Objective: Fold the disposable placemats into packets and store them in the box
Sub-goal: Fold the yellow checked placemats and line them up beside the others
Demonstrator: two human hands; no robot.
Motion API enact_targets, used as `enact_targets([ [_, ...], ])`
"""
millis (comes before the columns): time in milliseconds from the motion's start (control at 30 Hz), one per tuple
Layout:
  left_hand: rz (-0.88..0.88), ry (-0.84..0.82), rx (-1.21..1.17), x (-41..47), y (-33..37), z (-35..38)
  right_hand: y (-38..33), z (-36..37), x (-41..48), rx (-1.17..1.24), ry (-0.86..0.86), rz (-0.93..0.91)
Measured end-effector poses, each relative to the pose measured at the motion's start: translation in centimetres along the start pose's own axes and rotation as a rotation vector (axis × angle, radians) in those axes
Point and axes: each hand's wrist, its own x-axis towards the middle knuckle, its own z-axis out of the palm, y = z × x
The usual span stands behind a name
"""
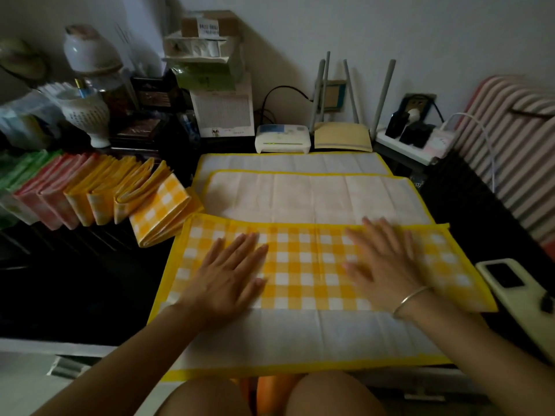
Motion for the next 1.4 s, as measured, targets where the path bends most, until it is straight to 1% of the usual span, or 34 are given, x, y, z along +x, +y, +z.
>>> enact_targets([
  [67,-0.026,-0.015,0.025,0.0,0.2,-0.2,-1.2,0.9,-1.2,-0.035,-0.137,0.008],
  [133,-0.073,-0.033,0.046,0.0,0.2,-0.4,-0.9,1.4,-1.6,-0.053,-0.193,0.037],
  [233,-0.122,-0.048,0.046,-0.2,0.1,-0.6,1.1,1.3,-1.5,-0.093,-0.201,0.064],
  [333,-0.144,-0.051,-0.035,0.0,0.4,-0.7,2.7,1.2,-1.9,-0.118,-0.222,0.152],
  [400,-0.177,-0.124,-0.055,0.6,0.5,-1.6,3.0,1.1,-2.0,-0.122,-0.237,0.16],
  [467,-0.178,-0.202,0.025,1.5,0.7,-3.0,2.9,0.9,-1.8,-0.101,-0.256,0.156],
  [500,-0.141,-0.218,0.098,2.0,0.9,-3.9,2.9,0.6,-1.6,-0.088,-0.261,0.152],
  [567,-0.012,-0.224,0.204,3.0,2.0,-5.2,2.9,-0.2,-1.0,-0.068,-0.239,0.14],
  [600,0.025,-0.235,0.216,3.4,2.4,-5.4,2.9,-0.6,-0.5,-0.059,-0.198,0.143],
  [667,0.024,-0.253,0.211,4.4,2.9,-5.9,2.7,-1.2,1.2,-0.029,-0.078,0.155],
  [733,0.004,-0.255,0.198,5.1,3.1,-6.1,2.1,-1.6,3.7,0.009,0.017,0.118],
  [833,0.035,-0.25,0.167,5.5,3.5,-6.0,0.3,-1.6,8.0,0.052,0.057,0.039],
  [900,0.055,-0.268,0.19,5.7,3.8,-6.0,-1.2,-1.5,11.2,0.093,0.026,-0.009],
  [933,0.06,-0.277,0.202,6.1,3.8,-5.8,-1.9,-1.3,12.8,0.107,-0.016,-0.019],
  [1067,0.059,-0.29,0.223,6.6,4.0,-5.7,-2.8,-0.5,18.1,0.09,-0.171,0.002],
  [1267,0.078,-0.263,0.224,6.9,3.9,-5.5,-2.7,0.3,21.6,0.056,-0.182,0.004],
  [1400,0.09,-0.257,0.214,6.8,3.8,-5.6,-2.5,0.4,22.4,-0.086,-0.14,-0.01],
])
